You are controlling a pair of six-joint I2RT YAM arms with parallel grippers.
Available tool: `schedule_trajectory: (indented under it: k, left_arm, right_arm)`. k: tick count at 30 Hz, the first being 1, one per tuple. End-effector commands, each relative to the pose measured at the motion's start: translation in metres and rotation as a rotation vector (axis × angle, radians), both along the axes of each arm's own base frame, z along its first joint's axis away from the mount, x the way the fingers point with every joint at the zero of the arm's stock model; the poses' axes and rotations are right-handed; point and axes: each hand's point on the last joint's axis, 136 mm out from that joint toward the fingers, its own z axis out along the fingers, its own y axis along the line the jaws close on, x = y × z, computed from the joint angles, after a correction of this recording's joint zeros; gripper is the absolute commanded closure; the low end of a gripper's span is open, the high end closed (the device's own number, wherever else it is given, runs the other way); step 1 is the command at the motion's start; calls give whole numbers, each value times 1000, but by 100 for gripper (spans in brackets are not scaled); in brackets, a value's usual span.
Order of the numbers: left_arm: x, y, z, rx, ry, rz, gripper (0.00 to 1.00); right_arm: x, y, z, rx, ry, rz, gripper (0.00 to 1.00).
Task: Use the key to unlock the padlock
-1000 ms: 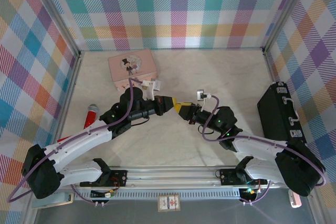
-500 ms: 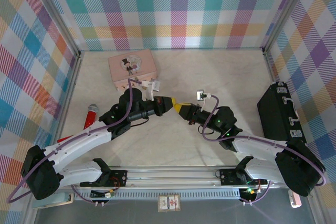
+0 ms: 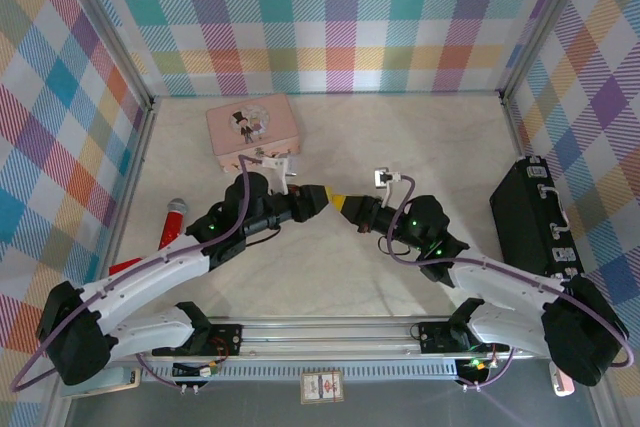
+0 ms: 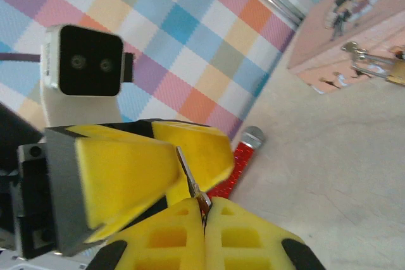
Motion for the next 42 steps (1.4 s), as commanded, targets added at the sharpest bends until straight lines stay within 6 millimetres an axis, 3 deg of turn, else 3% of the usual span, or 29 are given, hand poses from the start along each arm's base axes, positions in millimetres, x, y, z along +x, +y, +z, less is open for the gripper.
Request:
schedule_trajectory:
  k: [1,5,9,15,24,28,33,42]
  left_arm:
    - [13,43,4,45,-46,165,52]
    - [23,91,-11,210,-45,293,43]
    - [34,136,-34,420,-31,440,37]
    - [69,159,-63,358,5,569,33]
    - [142,158,-121,230,122,683,37]
    - [162,160,-140,160,122,759,36]
    - [188,148,-165,85,153,773,37]
    - [212,149,-193,59,196,845,42]
  right_arm:
    - [2,-6,-19,-132,36,-30,100]
    - [-3,-11,-31,-240,66,-14,100]
    - [-15,-11,-22,-328,68,48,100]
    - [-16,-28,-31,-425,43,-4,100]
    - [-23,-36,-42,-434,44,-6,100]
    - [-28,-39,-33,-402,23,-8,100]
    - [-32,-48,-29,-417,-16,-25,100]
    - [-43,-57,-17,-390,-90,-22,100]
